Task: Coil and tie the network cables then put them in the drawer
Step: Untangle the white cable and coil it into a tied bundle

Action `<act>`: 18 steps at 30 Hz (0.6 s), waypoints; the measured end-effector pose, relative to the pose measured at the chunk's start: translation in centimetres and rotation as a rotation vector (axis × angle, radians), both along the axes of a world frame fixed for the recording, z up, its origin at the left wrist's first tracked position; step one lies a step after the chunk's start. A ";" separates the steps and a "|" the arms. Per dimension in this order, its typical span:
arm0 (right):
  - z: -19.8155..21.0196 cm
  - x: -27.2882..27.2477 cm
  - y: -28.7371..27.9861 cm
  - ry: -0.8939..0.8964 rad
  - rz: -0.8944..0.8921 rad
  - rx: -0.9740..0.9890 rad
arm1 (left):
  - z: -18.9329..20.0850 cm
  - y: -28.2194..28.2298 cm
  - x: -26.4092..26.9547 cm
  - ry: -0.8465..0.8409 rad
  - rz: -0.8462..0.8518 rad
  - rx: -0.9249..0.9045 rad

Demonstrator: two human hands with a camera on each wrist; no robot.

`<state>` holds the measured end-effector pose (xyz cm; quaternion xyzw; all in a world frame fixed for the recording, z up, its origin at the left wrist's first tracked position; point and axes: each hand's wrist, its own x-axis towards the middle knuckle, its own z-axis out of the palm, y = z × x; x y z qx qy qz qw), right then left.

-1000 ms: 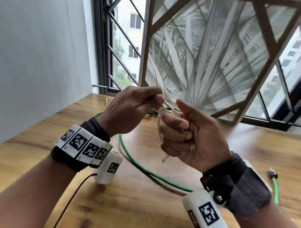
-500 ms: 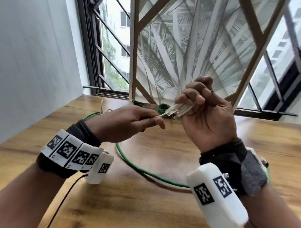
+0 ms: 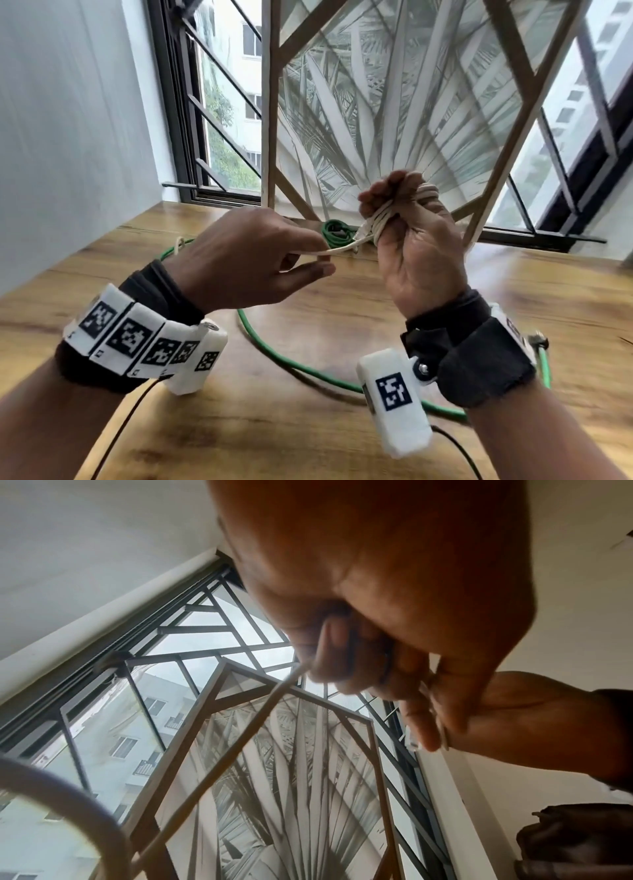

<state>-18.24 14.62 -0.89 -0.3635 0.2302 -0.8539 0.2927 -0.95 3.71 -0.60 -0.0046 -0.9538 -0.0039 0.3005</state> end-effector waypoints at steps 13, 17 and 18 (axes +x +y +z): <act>-1.1 0.8 -0.3 0.532 -0.410 0.244 | 0.9 -0.7 1.2 0.253 -0.055 -0.142; -1.6 0.7 -0.3 0.661 -0.398 0.318 | 0.9 -0.7 1.4 0.394 -0.038 -0.209; -1.6 0.7 -0.3 0.685 -0.381 0.341 | 1.0 -0.6 1.5 0.422 -0.041 -0.205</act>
